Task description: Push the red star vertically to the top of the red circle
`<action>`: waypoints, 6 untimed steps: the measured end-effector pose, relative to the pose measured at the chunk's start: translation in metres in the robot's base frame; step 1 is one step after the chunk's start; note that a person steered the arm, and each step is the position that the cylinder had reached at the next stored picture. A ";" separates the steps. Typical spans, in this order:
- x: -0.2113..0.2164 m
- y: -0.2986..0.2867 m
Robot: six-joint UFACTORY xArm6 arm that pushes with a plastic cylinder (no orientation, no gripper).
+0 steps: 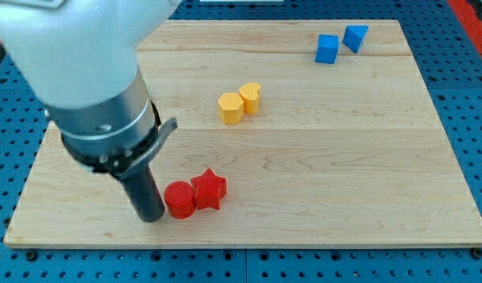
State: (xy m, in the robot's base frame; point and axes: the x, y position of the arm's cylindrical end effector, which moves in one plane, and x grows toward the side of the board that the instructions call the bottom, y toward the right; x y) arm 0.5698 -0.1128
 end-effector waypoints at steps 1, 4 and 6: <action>0.008 0.027; 0.020 0.088; -0.007 0.117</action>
State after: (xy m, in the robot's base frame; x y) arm 0.5633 0.0038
